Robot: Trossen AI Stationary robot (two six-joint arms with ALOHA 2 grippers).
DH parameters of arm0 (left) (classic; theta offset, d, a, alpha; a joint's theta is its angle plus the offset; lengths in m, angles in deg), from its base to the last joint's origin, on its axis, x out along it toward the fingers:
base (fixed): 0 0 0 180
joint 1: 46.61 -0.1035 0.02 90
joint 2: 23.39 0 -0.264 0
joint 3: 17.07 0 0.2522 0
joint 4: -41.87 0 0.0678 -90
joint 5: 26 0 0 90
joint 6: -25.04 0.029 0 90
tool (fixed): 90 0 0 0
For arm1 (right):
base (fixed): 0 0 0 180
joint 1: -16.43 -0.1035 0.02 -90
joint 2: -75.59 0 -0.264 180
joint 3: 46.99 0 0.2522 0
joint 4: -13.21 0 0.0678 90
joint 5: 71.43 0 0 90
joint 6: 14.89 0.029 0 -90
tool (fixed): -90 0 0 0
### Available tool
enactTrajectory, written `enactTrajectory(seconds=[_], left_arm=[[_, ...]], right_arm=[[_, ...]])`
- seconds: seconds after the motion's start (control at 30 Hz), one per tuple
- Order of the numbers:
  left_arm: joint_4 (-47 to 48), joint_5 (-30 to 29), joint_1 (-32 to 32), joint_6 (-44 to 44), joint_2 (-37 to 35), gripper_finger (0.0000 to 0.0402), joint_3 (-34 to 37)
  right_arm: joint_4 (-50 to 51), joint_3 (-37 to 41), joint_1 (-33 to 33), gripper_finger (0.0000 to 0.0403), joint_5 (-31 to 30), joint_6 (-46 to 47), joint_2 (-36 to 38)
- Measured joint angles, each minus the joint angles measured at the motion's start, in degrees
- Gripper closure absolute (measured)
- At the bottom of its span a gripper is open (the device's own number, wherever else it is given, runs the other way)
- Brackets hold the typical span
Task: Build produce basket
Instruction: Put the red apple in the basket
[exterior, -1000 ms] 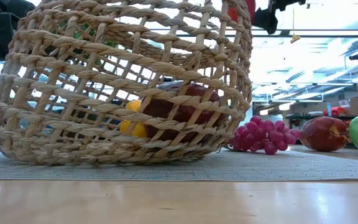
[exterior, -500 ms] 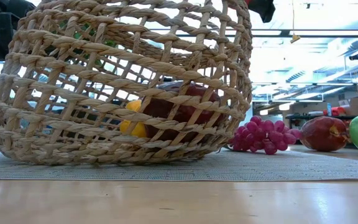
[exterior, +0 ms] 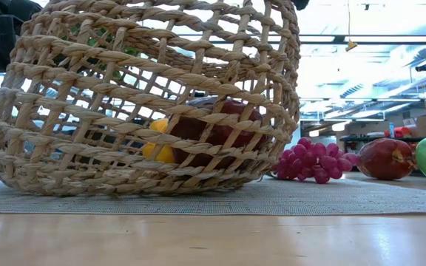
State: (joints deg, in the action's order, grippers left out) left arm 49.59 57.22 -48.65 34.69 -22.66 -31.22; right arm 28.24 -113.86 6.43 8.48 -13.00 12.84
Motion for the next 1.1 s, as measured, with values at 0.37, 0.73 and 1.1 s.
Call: enactTrajectory(seconds=[0.37,0.73,1.1], left_arm=[[0.00,0.00,0.00,0.00,0.00,0.0241,0.01],[0.00,0.02,0.00,0.00,0.02,0.0241,-0.01],[0.00,0.01,0.01,-0.01,0.00,0.0241,0.00]], right_arm=[[-1.39,-3.74,-8.25,0.0046,-17.68,-32.99,-7.72],[-10.92,-3.92,-12.94,0.0046,-19.30,-55.60,-13.86],[-15.23,-3.94,-13.68,0.0046,-19.72,-66.72,-20.15]])
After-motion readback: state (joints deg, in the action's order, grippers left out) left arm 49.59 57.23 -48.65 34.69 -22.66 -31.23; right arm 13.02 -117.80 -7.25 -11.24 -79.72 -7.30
